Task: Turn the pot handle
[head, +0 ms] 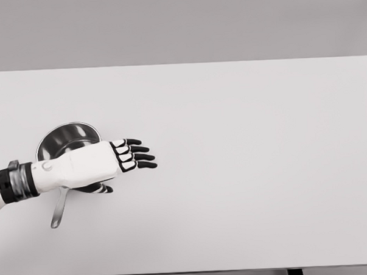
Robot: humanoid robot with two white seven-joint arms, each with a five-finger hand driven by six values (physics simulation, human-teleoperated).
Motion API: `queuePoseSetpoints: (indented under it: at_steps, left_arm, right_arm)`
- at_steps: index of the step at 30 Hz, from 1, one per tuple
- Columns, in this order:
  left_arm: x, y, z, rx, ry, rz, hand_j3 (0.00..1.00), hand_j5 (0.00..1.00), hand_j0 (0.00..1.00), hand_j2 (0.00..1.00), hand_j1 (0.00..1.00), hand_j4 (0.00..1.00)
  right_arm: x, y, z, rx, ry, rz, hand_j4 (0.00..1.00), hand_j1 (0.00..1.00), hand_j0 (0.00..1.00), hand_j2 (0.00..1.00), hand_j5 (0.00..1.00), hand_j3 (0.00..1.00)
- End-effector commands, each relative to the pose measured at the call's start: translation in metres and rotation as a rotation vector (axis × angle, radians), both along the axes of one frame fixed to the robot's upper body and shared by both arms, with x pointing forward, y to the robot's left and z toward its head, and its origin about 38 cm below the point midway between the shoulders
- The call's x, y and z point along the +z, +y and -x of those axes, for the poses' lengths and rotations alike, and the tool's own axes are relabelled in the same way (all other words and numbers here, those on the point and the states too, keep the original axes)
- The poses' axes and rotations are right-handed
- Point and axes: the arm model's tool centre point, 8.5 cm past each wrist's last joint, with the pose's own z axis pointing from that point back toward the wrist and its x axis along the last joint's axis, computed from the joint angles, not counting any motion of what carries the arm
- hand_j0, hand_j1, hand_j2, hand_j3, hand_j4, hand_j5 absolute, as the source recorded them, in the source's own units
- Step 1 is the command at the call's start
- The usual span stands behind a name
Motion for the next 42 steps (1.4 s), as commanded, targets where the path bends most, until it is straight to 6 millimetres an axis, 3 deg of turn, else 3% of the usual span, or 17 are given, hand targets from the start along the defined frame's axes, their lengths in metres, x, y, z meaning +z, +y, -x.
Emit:
queuePoseSetpoints:
  at_steps: [1, 21, 42]
  left_arm:
    - [0.0, 0.002, 0.0, 0.003, -0.004, -0.011, 1.0, 1.0, 1.0, 1.0, 1.0, 1.0]
    - [-0.004, 0.036, 0.009, 0.047, 0.025, -0.098, 1.0, 1.0, 1.0, 1.0, 1.0, 1.0]
    - [-0.002, 0.049, 0.012, 0.069, 0.032, -0.128, 1.0, 1.0, 1.0, 1.0, 1.0, 1.0]
  right_arm:
    - [0.0, 0.0, 0.0, 0.0, 0.0, 0.0, 1.0, 1.0, 1.0, 1.0, 1.0, 1.0]
    - [0.0, 0.0, 0.0, 0.0, 0.0, 0.0, 1.0, 1.0, 1.0, 1.0, 1.0, 1.0]
    - [0.0, 0.0, 0.0, 0.0, 0.0, 0.0, 1.0, 1.0, 1.0, 1.0, 1.0, 1.0]
